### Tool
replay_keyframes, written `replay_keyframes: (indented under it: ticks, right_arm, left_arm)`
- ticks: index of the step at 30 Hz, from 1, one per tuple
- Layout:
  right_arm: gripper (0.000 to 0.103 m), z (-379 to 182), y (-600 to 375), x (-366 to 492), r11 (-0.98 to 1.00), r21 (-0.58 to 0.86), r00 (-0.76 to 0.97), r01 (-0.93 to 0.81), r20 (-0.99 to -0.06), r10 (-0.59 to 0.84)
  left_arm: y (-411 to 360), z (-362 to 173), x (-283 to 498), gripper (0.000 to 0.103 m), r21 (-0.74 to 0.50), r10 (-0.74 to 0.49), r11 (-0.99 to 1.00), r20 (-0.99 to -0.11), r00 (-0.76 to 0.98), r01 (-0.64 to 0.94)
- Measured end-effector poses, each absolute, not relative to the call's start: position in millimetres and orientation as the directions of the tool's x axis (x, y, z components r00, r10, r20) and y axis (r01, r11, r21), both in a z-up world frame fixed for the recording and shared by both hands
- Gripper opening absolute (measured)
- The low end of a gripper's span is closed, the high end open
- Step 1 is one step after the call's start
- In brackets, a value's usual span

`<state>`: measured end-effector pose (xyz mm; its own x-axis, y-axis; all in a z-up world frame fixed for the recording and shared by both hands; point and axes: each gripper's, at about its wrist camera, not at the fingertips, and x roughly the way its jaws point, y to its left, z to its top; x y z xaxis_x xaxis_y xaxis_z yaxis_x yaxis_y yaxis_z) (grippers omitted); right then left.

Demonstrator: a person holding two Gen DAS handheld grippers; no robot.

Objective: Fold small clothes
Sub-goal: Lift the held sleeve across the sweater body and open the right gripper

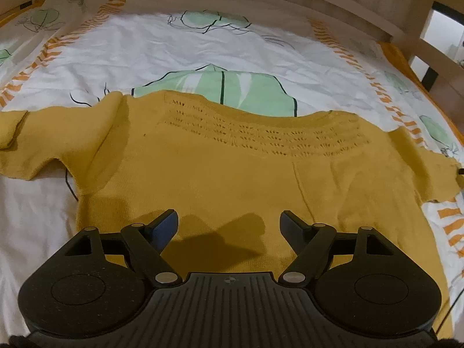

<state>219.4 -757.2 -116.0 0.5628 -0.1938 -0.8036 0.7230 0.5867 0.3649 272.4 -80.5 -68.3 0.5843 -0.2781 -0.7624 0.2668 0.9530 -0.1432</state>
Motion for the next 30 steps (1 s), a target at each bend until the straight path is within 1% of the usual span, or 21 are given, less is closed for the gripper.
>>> replay_keyframes:
  ticks: [1,2,4,5,6,8,10,13,17,21,27,30]
  right_arm:
    - [0.076,-116.5,-758.4,219.4,0.583,0.372,0.570,0.722,-0.798,-0.197]
    - [0.069,-116.5,-759.1,219.2,0.581,0.375,0.573,0.722,-0.795,-0.199]
    - [0.041,-115.7,-759.7,221.0,0.588,0.381,0.582,0.713,-0.790,-0.194]
    - [0.010,-113.7,-760.0,222.1,0.592,0.408,0.602,0.695,-0.780,-0.169]
    - [0.011,-110.8,-757.7,223.9,0.592,0.413,0.605,0.692,-0.779,-0.164]
    - [0.010,-97.3,-749.2,227.7,0.644,0.340,0.582,0.685,-0.787,-0.204]
    - [0.009,-81.8,-745.8,223.5,0.657,0.295,0.571,0.694,-0.782,-0.251]
    - [0.009,-57.9,-749.4,209.5,0.618,0.302,0.574,0.726,-0.760,-0.303]
    - [0.009,-19.7,-739.7,194.3,0.630,0.291,0.596,0.720,-0.725,-0.346]
    - [0.009,22.2,-713.1,197.7,0.689,0.289,0.649,0.664,-0.681,-0.340]
    - [0.009,79.4,-644.7,222.6,0.801,0.305,0.751,0.516,-0.610,-0.252]
    - [0.009,98.5,-605.8,236.9,0.842,0.312,0.782,0.440,-0.594,-0.188]
  left_arm:
    - [-80.2,-67.8,271.8,0.076,-0.143,-0.277,0.954,-0.762,0.585,0.265]
    - [-80.3,-68.2,272.0,0.076,-0.142,-0.277,0.953,-0.763,0.584,0.267]
    - [-79.9,-67.7,271.6,0.076,-0.139,-0.274,0.954,-0.764,0.585,0.265]
    - [-80.1,-67.2,271.7,0.076,-0.139,-0.274,0.954,-0.763,0.585,0.265]
    - [-80.3,-66.9,271.7,0.076,-0.140,-0.274,0.954,-0.763,0.585,0.265]
    - [-80.0,-64.7,271.8,0.076,-0.138,-0.271,0.955,-0.764,0.585,0.262]
    - [-79.1,-60.1,271.7,0.076,-0.138,-0.267,0.957,-0.763,0.589,0.256]
    - [-76.2,-50.9,271.3,0.076,-0.148,-0.270,0.958,-0.759,0.592,0.248]
    - [-74.3,-35.5,270.0,0.076,-0.132,-0.250,0.963,-0.757,0.603,0.233]
    - [-72.2,-28.3,272.3,0.076,-0.071,-0.195,0.971,-0.790,0.581,0.229]
    - [-60.2,-21.2,274.7,0.076,-0.072,-0.189,0.971,-0.811,0.553,0.226]
    - [-55.0,-14.1,275.1,0.076,-0.084,-0.203,0.969,-0.812,0.547,0.234]
